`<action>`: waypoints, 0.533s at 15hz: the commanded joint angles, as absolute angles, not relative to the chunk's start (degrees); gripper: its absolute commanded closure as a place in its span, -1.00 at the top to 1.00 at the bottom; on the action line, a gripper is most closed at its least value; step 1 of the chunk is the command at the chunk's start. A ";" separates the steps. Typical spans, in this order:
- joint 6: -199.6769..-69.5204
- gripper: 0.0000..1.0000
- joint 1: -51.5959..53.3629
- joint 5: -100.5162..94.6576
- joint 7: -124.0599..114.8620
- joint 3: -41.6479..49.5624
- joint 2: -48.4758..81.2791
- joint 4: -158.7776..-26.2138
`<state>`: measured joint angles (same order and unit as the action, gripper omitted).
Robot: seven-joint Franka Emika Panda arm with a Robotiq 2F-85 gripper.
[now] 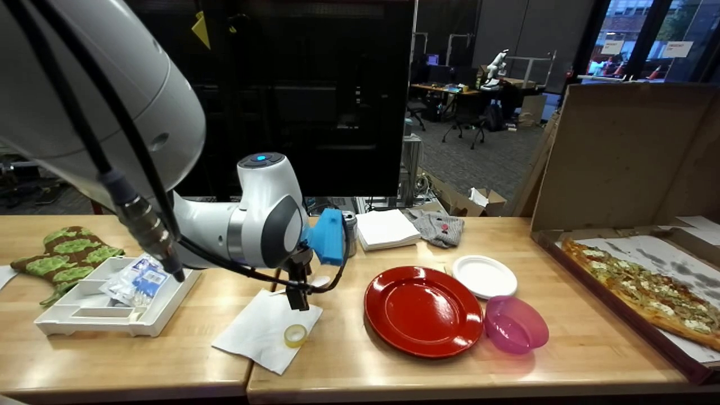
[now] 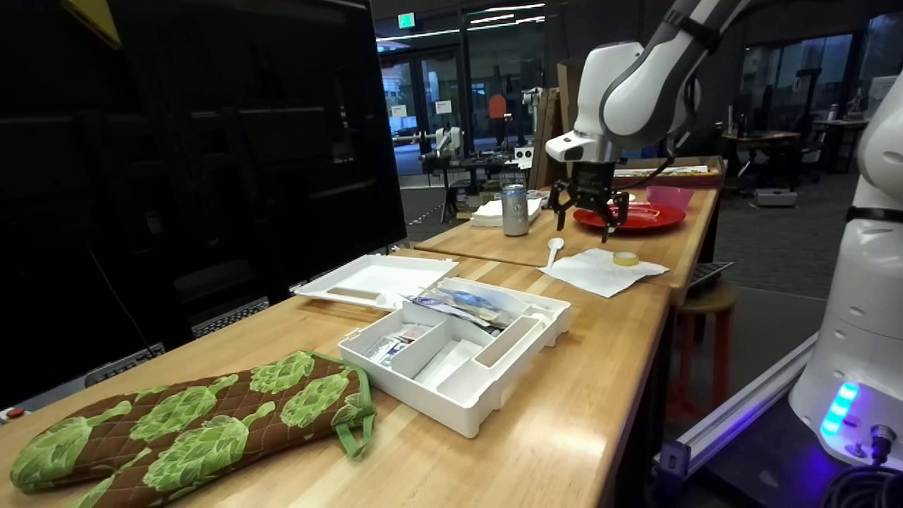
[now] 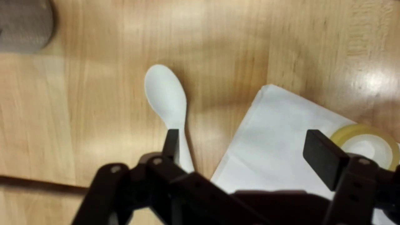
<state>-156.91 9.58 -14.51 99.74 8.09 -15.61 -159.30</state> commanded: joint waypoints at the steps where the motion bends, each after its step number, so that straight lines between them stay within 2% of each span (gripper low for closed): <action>1: -155.68 1.00 11.68 -11.66 111.25 7.44 -17.16 -159.22; 8: -152.20 1.00 16.69 -5.84 127.95 4.00 -14.32 -154.78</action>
<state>-154.70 15.37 -8.14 123.50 6.28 -15.59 -157.49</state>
